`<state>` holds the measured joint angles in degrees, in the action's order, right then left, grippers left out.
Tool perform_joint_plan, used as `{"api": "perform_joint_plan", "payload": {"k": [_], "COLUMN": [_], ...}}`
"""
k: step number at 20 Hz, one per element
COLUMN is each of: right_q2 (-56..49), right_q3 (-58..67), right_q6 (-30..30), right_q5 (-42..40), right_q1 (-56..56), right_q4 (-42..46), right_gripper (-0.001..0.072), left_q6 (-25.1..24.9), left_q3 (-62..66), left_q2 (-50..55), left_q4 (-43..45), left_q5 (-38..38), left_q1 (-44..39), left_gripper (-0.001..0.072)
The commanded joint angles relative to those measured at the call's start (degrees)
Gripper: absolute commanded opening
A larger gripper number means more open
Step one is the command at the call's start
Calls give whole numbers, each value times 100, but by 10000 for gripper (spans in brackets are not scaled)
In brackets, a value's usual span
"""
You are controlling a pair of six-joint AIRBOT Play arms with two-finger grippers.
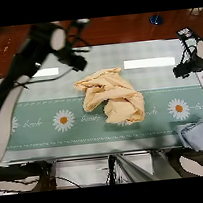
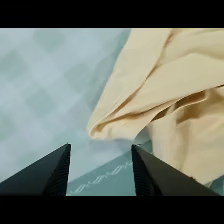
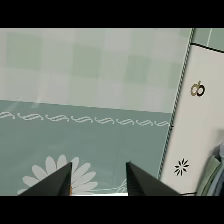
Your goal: Fold the shirts.
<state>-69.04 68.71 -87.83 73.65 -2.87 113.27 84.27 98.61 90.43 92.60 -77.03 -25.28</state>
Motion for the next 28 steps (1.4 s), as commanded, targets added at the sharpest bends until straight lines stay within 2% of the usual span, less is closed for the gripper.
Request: {"api": "perform_joint_plan", "payload": {"k": [1,2,4,6,11,13,14,17,21,22,23,24,25,27,28], "right_q2": [2,2,-7,-68,-299,-330,-330,-330,-330,-330,-330,-330,-330,-328,-330], "right_q3": [0,2,2,0,0,0,0,0,0,0,0,0,0,0,-4], "right_q6": [0,0,17,136,162,175,175,173,168,168,168,170,168,136,98], "right_q5": [-72,-151,-293,-306,-310,-313,-308,-203,-72,-44,-7,44,127,280,326], "right_q1": [4,4,4,4,4,4,4,4,4,4,4,4,4,96,262], "right_q4": [-105,-205,-461,-682,-890,-966,-990,-1012,-1014,-1012,-1005,-962,-839,-566,-634], "right_gripper": [418,418,419,420,430,548,577,577,576,576,576,575,568,507,506], "left_q6": [-468,-723,-1069,-1377,-2111,-2210,-2210,-2247,-2632,-2688,-2688,-2691,-2706,-2702,-2702], "left_q3": [-866,-1152,-1512,-1582,-1576,-1574,-1569,-1545,-1445,-1386,-1316,-1266,-1211,-1104,-1064], "left_q2": [-94,-66,39,225,942,1257,1384,1648,1797,1829,1858,1862,1860,1856,1853], "left_q4": [-2302,-2861,-3530,-3654,-4175,-4489,-4586,-4625,-4791,-4815,-4809,-4809,-4809,-4809,-4806], "left_q5": [-260,-177,-24,98,374,409,472,704,999,1019,1023,1021,994,767,601], "left_q1": [1746,2131,2627,2754,2549,2481,2448,2282,1891,1792,1698,1648,1633,1670,1707], "left_gripper": [637,692,692,693,694,694,694,694,681,563,229,64,23,23,22]}}
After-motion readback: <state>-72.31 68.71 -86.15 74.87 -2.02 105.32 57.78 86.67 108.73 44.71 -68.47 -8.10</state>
